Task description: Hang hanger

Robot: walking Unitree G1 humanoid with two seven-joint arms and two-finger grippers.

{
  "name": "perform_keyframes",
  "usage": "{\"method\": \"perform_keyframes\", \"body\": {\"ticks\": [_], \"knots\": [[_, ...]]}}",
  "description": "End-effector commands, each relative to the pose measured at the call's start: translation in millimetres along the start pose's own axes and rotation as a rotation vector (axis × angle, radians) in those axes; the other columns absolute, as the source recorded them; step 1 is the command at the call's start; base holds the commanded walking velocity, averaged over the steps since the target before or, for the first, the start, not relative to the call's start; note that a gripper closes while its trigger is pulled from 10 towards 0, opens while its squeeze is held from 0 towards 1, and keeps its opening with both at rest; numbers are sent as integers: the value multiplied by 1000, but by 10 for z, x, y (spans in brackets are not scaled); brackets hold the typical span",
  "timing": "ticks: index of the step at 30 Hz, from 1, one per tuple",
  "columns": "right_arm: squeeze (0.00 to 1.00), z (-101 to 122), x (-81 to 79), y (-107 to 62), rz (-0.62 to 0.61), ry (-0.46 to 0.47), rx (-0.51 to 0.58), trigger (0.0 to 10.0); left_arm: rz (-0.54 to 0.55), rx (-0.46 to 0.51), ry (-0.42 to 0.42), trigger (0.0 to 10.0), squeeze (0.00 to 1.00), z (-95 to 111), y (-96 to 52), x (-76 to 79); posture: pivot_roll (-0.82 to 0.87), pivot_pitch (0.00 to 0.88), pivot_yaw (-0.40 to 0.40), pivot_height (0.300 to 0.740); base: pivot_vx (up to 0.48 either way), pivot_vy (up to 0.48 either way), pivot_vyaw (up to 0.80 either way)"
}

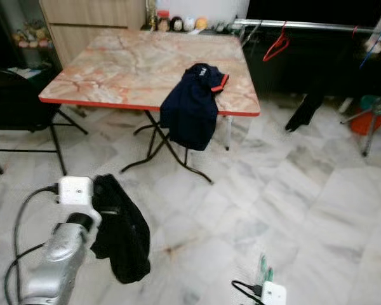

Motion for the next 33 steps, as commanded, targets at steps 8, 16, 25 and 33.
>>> {"method": "perform_keyframes", "body": {"ticks": [8, 16, 25, 33], "knots": [[0, -14, 24, -2, -8, 2, -5, 10000, -60, 58, -31, 10000, 0, 135, 2, 149, 150, 0, -30, 740, 0, 0, 0], [0, -13, 17, -2, -6, 4, -3, 10000, -70, 67, -32, 10000, 0, 159, 6, 162, 150, 0, -28, 740, 0, 0, 0], [0, -11, 14, -1, -4, 4, -3, 10000, -75, 71, -31, 10000, 0, 172, 6, 168, 151, 0, -29, 740, 220, 0, 0], [0, -8, 10, -1, 0, 1, -4, 10000, -65, 100, -30, 10000, 0, 238, 20, 149, 151, 0, -29, 740, 269, 0, 0]]}}
Point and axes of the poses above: a point about 5 cm out from each wrist's last joint towards the gripper, its own y axis pointing out of the wrist towards the gripper, its own z axis along the axis of the wrist's last joint, x = y × z, the point moved 3 cm from there along y, pointing out of the wrist towards the gripper, and after that the axes turned 11 degrees about -y, right-handed, at the moved point
